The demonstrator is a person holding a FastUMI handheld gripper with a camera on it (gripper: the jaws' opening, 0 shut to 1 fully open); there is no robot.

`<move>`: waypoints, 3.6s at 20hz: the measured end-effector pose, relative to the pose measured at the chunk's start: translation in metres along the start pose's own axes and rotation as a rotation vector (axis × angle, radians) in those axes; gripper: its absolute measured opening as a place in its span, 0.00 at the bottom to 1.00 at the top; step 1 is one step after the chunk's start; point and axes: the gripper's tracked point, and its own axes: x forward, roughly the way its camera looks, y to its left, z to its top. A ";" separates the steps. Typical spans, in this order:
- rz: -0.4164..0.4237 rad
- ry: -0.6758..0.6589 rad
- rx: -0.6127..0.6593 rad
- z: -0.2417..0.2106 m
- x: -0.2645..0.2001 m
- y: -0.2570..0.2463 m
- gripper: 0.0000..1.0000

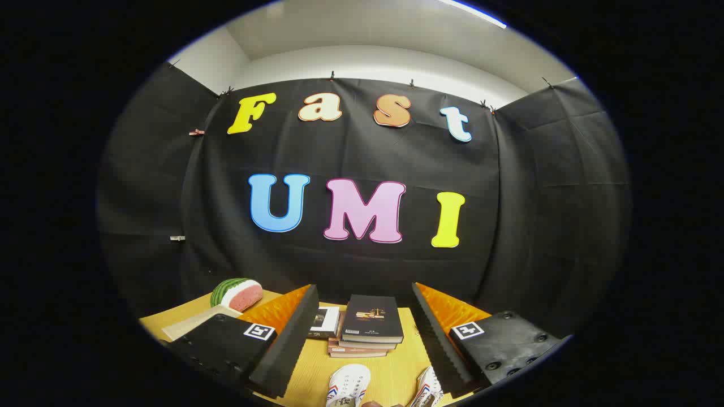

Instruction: Open the storage box then place both shoes into the box .Put the left shoe in first, then the right shoe, with the right side of both shoes facing outward in a uniform manner.

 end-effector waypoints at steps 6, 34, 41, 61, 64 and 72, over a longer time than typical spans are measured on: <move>0.003 0.026 0.002 -0.006 0.000 -0.001 0.97; 0.256 0.437 0.346 -0.079 -0.005 0.116 0.98; 0.408 0.774 0.611 -0.151 -0.016 0.159 0.98; 0.602 1.223 0.884 -0.250 -0.057 0.228 0.72; 0.593 1.262 0.912 -0.249 -0.055 0.225 0.57; 0.589 1.292 0.954 -0.240 -0.054 0.223 0.13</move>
